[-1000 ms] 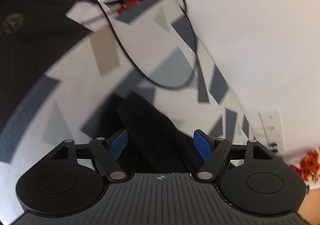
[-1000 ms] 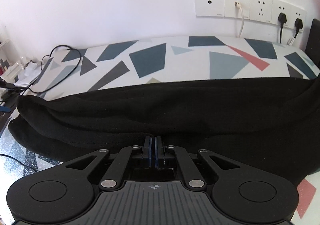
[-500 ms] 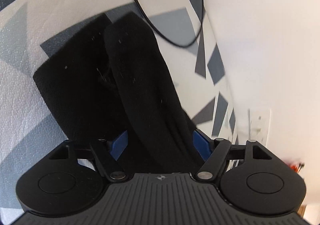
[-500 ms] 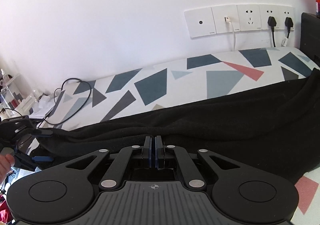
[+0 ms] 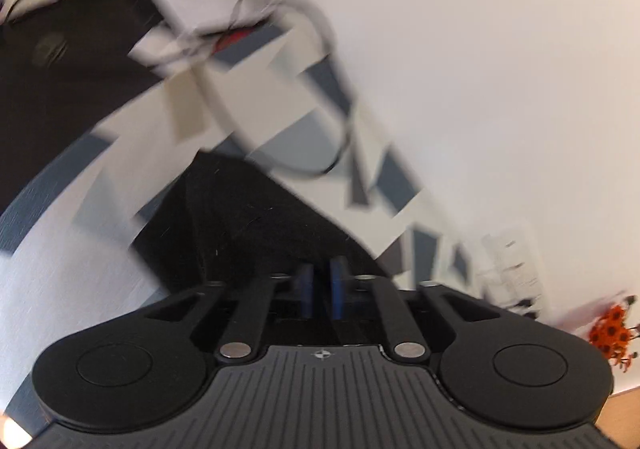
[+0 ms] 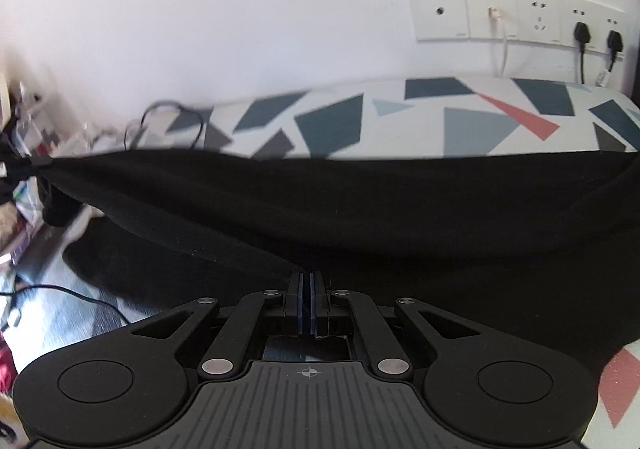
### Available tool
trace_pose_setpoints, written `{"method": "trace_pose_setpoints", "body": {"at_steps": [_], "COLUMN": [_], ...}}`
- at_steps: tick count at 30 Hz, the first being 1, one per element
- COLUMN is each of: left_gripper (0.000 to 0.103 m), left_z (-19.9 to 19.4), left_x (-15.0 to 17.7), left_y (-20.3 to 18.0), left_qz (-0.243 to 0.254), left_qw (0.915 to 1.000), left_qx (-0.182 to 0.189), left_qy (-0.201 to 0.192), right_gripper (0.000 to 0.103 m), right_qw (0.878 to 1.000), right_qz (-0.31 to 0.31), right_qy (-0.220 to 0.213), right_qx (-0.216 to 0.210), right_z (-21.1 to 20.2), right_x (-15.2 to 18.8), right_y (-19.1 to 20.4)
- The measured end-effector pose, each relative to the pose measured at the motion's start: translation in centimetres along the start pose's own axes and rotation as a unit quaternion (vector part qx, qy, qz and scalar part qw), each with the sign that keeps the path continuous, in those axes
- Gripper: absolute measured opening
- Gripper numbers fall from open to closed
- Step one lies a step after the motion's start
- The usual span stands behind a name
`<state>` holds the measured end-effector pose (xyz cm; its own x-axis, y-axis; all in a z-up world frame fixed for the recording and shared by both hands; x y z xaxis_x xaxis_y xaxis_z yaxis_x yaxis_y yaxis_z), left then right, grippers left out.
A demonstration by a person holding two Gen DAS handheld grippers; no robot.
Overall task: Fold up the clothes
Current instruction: 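Fold the leg end over with the left gripper and release it onto the pants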
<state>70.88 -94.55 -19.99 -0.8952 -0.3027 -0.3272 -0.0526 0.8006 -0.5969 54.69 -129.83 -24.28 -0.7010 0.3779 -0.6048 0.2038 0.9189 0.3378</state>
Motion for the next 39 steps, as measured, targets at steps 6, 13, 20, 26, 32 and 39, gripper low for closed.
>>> {"method": "trace_pose_setpoints", "body": {"at_steps": [6, 13, 20, 26, 32, 39], "left_gripper": [0.057, 0.064, 0.064, 0.051, 0.048, 0.038], "left_z": [0.8, 0.1, 2.2, 3.0, 3.2, 2.5], "left_x": [1.5, -0.8, 1.5, 4.6, 4.2, 3.4], "left_y": [7.2, 8.5, 5.4, 4.4, 5.0, 5.9], "left_qz": [-0.080, -0.042, 0.129, 0.342, 0.282, 0.246], "left_qw": [0.9952, 0.9975, 0.9902, 0.9321, 0.9560, 0.9671], "left_qx": [-0.053, -0.047, -0.050, -0.115, -0.078, -0.063], "left_qy": [0.021, -0.031, 0.023, 0.029, 0.022, 0.009], "right_gripper": [0.003, 0.002, 0.024, 0.036, 0.050, 0.051], "right_qw": [1.000, 0.997, 0.998, 0.993, 0.979, 0.960], "right_qz": [-0.005, 0.048, -0.002, -0.106, -0.201, -0.271], "right_qy": [0.013, -0.016, -0.025, -0.008, 0.007, 0.037], "right_qx": [0.023, 0.059, 0.059, 0.040, -0.006, -0.058], "right_z": [0.3, -1.1, -1.0, 1.4, 3.3, 6.0], "right_x": [0.8, -0.7, -0.9, 0.1, 0.7, 1.7], "right_y": [-0.4, -3.1, -1.5, 3.5, 9.0, 14.8]}}
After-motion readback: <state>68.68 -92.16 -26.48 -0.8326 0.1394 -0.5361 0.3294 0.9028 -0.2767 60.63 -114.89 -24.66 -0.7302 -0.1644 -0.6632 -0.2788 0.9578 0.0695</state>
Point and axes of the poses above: each gripper's, at about its wrist camera, not at the fingertips, and z roughly the way its jaws point, y to its left, x to its underside, the point moved 8 cm from there along z, roughly the way its jaws point, and after that the axes turned 8 degrees about z, right-handed, at the moved point
